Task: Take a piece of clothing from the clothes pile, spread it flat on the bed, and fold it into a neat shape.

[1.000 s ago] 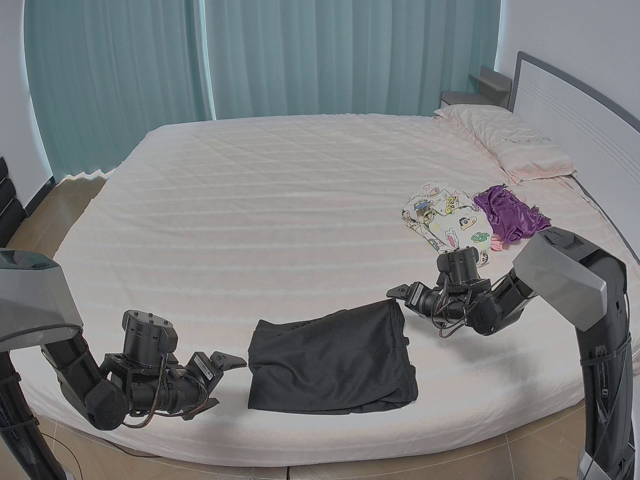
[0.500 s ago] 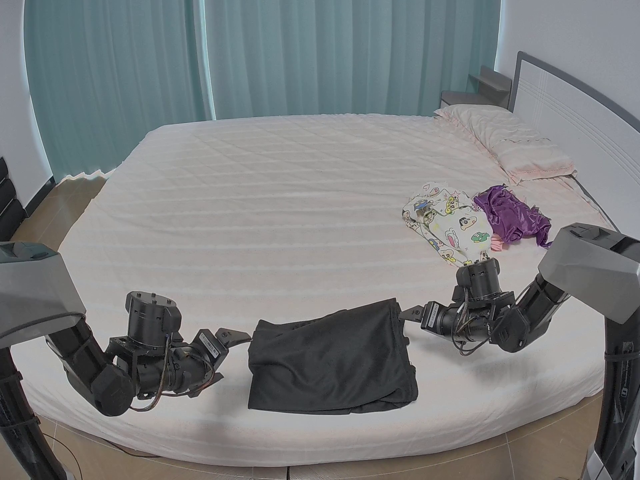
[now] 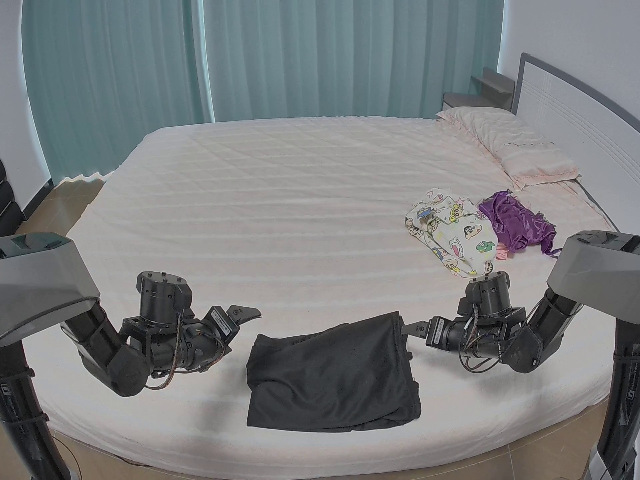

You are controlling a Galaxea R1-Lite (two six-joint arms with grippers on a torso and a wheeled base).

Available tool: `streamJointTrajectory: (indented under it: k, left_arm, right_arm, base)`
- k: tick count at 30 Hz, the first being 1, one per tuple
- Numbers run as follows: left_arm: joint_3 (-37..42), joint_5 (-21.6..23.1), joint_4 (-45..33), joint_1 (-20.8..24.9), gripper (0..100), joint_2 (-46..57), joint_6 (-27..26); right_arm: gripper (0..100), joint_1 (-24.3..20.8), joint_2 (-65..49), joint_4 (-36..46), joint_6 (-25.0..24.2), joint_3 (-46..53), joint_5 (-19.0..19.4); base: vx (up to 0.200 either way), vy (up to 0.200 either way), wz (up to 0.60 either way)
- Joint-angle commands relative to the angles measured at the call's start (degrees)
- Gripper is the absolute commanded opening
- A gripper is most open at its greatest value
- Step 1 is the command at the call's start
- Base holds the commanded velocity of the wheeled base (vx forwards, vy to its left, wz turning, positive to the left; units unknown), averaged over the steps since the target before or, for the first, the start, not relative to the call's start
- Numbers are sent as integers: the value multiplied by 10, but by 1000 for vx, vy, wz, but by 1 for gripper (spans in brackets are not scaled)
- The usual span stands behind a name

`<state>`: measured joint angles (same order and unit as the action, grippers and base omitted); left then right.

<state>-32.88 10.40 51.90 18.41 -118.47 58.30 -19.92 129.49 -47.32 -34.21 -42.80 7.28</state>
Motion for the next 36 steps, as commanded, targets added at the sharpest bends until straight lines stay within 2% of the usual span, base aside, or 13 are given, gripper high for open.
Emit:
streamJointTrajectory:
  k: [1,3,4,6,7,9,10,25,26,33,36]
  left_arm:
    - [-44,0,-8,-7,100,-43,-30]
    - [-54,0,-25,-6,100,-55,-73]
    - [-54,0,-27,-6,100,-57,-78]
    - [-65,0,-66,-6,100,-72,-176]
    - [-65,1,-71,-7,100,-73,-191]
    - [-76,1,-85,-7,100,-85,-256]
    - [-80,1,-86,-7,100,-91,-267]
    - [-109,-5,-85,22,100,-150,-281]
    - [-114,-7,-85,22,0,-153,-281]
    - [-129,-42,-85,19,0,-164,-281]
    - [-129,-46,-84,17,0,-164,-279]
  right_arm:
    - [100,-3,-2,-2,2,16,0]
    - [100,-6,-2,-2,2,20,0]
    - [100,-6,-2,-2,2,20,0]
    - [100,-12,-3,-3,3,25,0]
    - [100,-13,-3,-3,3,26,0]
    - [100,-21,-6,-3,2,34,0]
    - [100,-21,-8,-3,3,36,0]
    - [100,-35,-26,-4,7,77,5]
    - [100,-36,-28,-4,11,83,5]
    - [100,-56,-42,-21,40,121,6]
    - [100,-78,-37,-68,73,150,11]
  base:
    - [0,0,0]
    - [0,0,0]
    - [0,0,0]
    - [0,0,0]
    - [0,0,0]
    - [0,0,0]
    - [0,0,0]
    - [0,0,0]
    - [0,0,0]
    - [0,0,0]
    - [0,0,0]
